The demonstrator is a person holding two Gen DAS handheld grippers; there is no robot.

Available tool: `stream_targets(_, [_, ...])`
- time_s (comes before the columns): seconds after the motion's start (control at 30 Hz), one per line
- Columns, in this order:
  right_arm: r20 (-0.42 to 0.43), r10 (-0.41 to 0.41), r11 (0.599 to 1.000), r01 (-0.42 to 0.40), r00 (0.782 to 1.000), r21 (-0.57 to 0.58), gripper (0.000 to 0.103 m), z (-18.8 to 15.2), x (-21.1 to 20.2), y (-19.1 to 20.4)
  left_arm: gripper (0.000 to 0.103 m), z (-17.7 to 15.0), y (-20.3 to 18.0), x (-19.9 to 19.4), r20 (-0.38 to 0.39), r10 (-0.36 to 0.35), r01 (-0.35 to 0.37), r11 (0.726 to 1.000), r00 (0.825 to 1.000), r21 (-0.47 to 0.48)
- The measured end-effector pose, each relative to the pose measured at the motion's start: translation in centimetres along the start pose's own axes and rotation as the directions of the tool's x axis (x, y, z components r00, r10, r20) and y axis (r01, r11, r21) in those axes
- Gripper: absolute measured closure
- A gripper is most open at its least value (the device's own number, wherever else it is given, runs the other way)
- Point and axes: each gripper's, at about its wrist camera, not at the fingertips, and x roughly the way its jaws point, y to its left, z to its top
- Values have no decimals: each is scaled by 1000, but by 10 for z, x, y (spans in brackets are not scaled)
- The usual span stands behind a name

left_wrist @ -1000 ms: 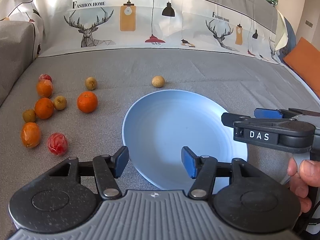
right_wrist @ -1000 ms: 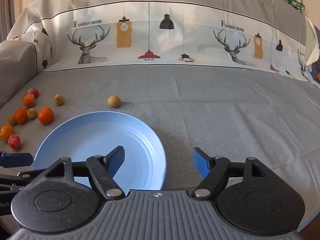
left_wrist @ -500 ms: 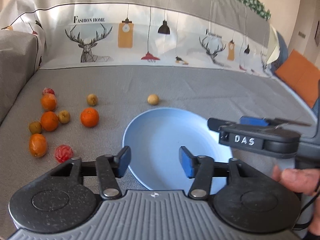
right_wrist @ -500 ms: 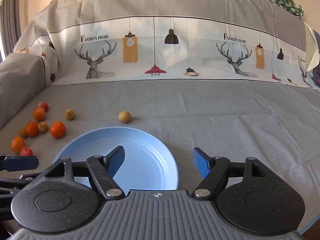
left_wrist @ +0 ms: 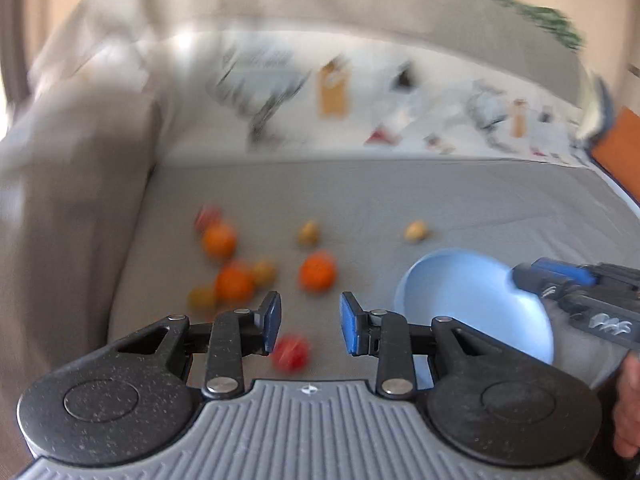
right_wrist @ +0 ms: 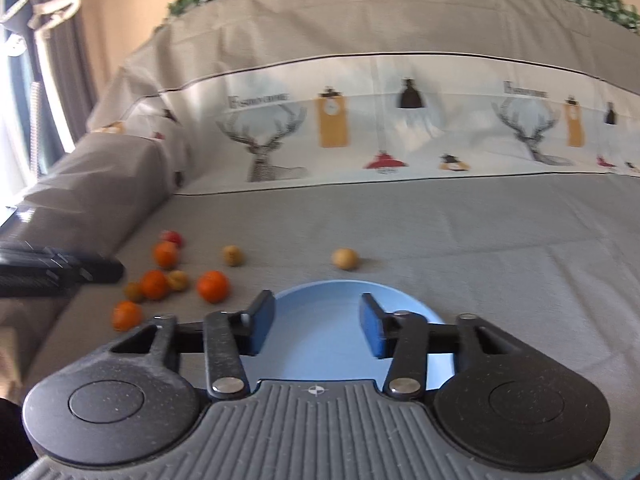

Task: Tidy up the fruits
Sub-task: 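Grasp the red wrapped fruit with the right tool while the left tool approaches an orange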

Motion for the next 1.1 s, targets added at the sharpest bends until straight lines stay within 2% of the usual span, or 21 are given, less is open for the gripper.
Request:
stream_targets(0.07, [1,48,999,-48,999,6,67,3,1,9,69,2,16,-6,43,-9,13,996,999,-92])
stream_targets(0.23, [-15,147,989,-147,989,-20,68,6,10,37,69,4,32,-8,64,8,4,983,998,-186])
stream_targets(0.3, [-31,176,983,-177,984,-42,68,4,17,49,69,7,40,-4,47,3,8,975,999,-223])
stream_targets(0.53, [-129,248,956,-264,960,-129,67,-8,51,92,68,8,63,10,-49,58,-71,947,997,-314])
stream_targets(0.63, [-149,251,948,-274,956,-163,67,-11,68,108,63,8,65,19,-99,71,-99,944,993,-315])
stream_targets(0.67, [-157,250,946,-276,955,-172,65,-12,74,112,57,8,65,22,-111,77,-109,944,991,-310])
stream_targets(0.7, [-164,246,944,-274,955,-184,62,-12,79,116,54,9,65,25,-121,81,-115,944,989,-309])
stream_targets(0.77, [-177,223,942,-259,959,-213,50,-14,91,123,50,9,65,30,-140,89,-128,943,986,-307])
stream_targets(0.97, [-243,200,941,-255,949,-221,50,-22,119,129,50,11,70,52,-209,97,-160,938,973,-308])
stream_targets(1.0, [-252,214,940,-269,944,-211,50,-22,122,129,50,11,69,56,-219,98,-163,940,971,-300])
stream_targets(1.03, [-261,229,937,-285,938,-203,58,-23,123,129,50,11,68,58,-227,101,-167,942,969,-291])
stream_targets(1.07, [-264,244,931,-301,933,-207,70,-23,122,130,50,12,67,61,-235,105,-171,944,966,-282])
stream_targets(1.1, [-263,249,924,-310,932,-222,73,-23,120,132,50,12,67,63,-242,107,-174,946,964,-274])
